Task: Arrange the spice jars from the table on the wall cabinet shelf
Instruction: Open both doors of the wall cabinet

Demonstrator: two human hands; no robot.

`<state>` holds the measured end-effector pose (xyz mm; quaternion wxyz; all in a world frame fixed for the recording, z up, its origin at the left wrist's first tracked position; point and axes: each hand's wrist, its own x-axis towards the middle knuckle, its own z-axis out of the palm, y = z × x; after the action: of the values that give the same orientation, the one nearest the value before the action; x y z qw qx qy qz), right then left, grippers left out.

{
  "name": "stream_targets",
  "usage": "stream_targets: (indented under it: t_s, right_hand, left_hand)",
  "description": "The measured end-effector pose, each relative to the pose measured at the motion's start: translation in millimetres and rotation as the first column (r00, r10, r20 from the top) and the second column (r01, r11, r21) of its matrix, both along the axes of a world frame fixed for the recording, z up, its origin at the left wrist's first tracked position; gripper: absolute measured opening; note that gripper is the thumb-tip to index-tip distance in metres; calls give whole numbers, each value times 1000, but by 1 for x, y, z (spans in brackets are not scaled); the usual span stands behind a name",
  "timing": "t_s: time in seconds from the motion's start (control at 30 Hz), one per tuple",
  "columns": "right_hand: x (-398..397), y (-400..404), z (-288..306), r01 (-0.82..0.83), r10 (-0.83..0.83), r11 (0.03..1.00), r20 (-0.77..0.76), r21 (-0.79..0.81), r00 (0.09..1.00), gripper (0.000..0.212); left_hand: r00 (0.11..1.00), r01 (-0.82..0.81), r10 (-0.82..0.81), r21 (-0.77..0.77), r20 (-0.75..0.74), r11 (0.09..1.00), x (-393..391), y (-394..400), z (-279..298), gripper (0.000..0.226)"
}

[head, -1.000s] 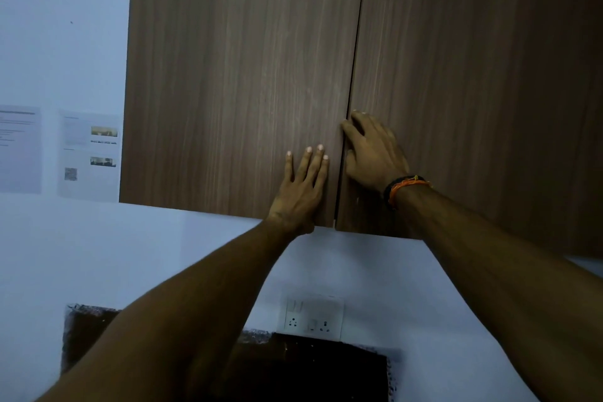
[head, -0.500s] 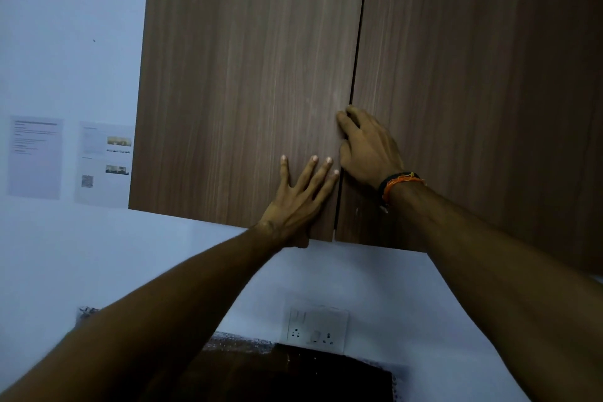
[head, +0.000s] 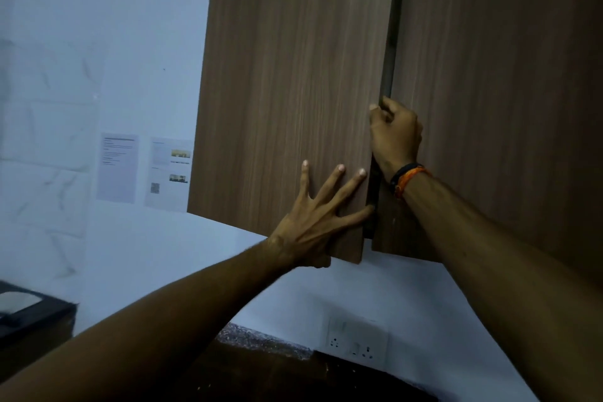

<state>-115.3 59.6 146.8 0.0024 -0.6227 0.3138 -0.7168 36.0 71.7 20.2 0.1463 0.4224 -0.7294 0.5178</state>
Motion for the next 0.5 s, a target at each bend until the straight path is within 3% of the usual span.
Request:
stream_targets:
  t_s: [0.1, 0.17, 0.27, 0.37, 0.5]
  right_hand:
    - [6, 20, -2, -68, 69, 997, 38, -31, 997, 26]
    - [13, 37, -2, -101, 106, 992, 54, -79, 993, 27]
    - [29, 65, 0, -146, 160, 973, 64, -180, 985, 23]
    - [47, 87, 4, -224, 247, 940, 60, -258, 967, 25]
    - [71, 106, 1, -353, 382, 899, 67, -260, 922, 37]
  left_hand:
    - [984, 172, -175, -61, -42, 983, 8, 20, -8, 101]
    - [937, 314, -327, -121, -120, 942, 7, 35, -14, 82]
    - [852, 388, -443, -233, -280, 892, 3, 57, -16, 59]
    - [714, 432, -512, -276, -478, 859, 7, 83, -14, 58]
    - [623, 431, -509, -282, -594, 857, 17, 121, -14, 85]
